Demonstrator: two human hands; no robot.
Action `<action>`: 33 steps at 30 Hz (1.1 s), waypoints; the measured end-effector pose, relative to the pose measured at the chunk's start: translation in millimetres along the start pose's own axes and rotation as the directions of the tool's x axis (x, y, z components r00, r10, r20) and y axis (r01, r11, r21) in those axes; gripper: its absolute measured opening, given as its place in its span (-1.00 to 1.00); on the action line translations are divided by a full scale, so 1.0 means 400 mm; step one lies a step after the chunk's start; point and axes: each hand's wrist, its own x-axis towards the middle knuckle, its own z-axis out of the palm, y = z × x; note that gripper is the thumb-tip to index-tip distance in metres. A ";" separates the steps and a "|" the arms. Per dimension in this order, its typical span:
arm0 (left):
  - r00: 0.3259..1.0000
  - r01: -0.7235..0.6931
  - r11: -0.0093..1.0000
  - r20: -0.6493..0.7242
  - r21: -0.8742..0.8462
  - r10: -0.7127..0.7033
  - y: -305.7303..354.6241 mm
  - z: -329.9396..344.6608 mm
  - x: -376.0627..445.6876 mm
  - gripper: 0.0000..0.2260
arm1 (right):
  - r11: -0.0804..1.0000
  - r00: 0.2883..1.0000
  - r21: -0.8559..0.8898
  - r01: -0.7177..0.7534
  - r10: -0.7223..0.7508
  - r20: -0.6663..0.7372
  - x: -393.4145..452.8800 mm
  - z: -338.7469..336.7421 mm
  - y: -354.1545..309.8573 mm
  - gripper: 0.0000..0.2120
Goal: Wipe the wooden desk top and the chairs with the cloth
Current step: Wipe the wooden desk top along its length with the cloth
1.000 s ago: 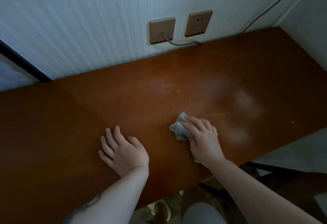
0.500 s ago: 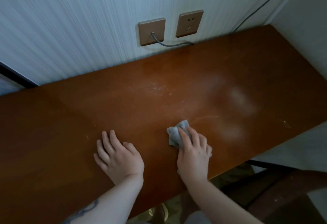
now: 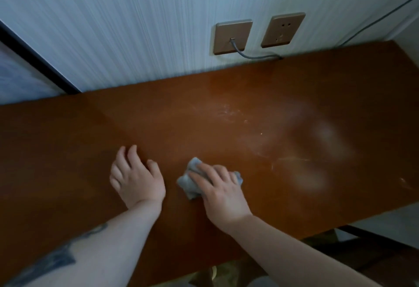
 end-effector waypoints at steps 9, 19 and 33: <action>0.999 -0.024 0.995 0.025 0.094 0.022 -0.002 0.018 0.010 -0.55 | 0.930 0.918 -0.013 -0.366 0.359 -0.170 0.072 0.006 0.005 -0.48; 0.999 -0.053 0.996 -0.009 0.074 0.054 -0.003 0.018 0.012 -0.53 | 0.972 0.972 0.010 -0.236 0.236 -0.012 0.185 0.019 0.015 -0.46; 1.000 -0.031 0.996 -0.002 0.086 0.031 0.000 0.021 0.012 -0.56 | 0.930 0.931 -0.073 -0.360 0.353 -0.089 0.258 0.052 -0.028 -0.44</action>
